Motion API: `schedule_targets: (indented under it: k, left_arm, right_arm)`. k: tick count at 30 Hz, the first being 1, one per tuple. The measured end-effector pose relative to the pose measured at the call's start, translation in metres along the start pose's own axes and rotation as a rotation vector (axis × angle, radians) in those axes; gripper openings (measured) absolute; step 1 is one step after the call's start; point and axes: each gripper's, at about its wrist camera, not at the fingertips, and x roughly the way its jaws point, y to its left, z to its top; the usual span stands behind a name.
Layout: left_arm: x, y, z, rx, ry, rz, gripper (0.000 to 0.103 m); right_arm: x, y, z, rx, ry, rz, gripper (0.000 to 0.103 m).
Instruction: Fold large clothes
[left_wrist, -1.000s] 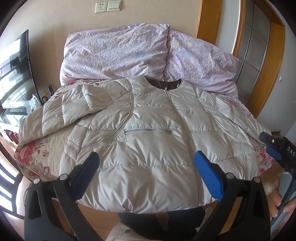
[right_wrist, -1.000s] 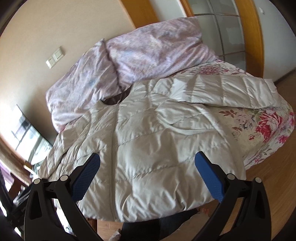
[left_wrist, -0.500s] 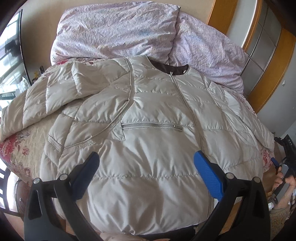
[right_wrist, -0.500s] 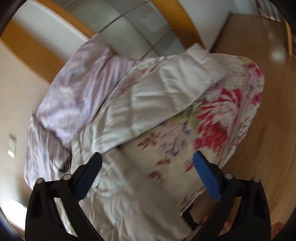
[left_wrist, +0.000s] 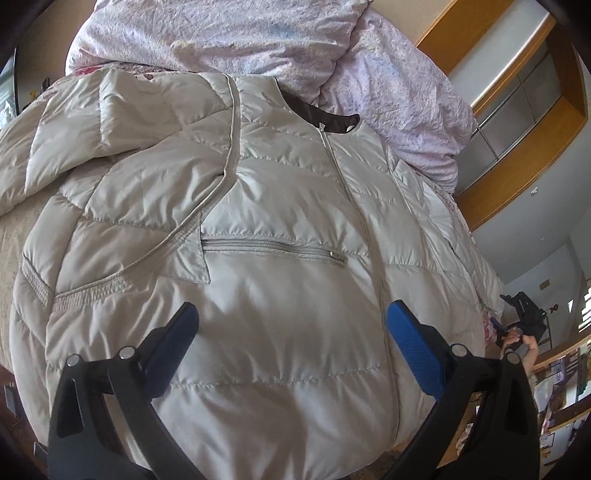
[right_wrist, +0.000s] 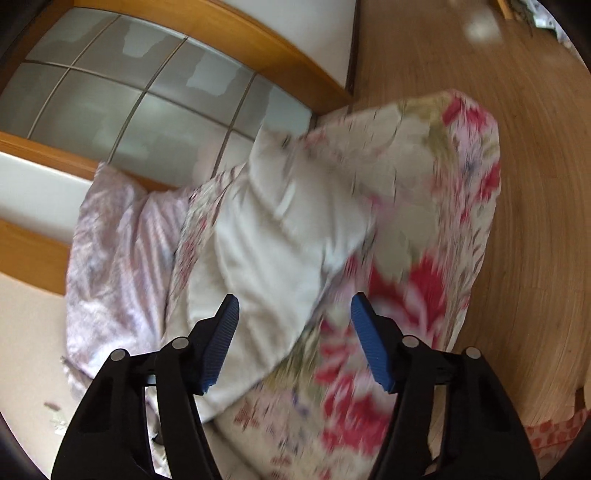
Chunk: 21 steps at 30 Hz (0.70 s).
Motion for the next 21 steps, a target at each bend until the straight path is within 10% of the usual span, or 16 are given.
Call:
schedule_targets:
  k: [13, 21]
  left_arm:
    - [-0.004, 0.036, 0.007, -0.101, -0.084, -0.066, 0.101]
    - [-0.039, 0.062, 0.002, -0.152, -0.293, -0.054, 0.101]
  right_arm:
    - [-0.009, 0.069, 0.006, -0.265, -0.121, -0.087, 0.013]
    - [-0.044, 0.213, -0.063, -0.638, -0.132, 0.147, 0.012]
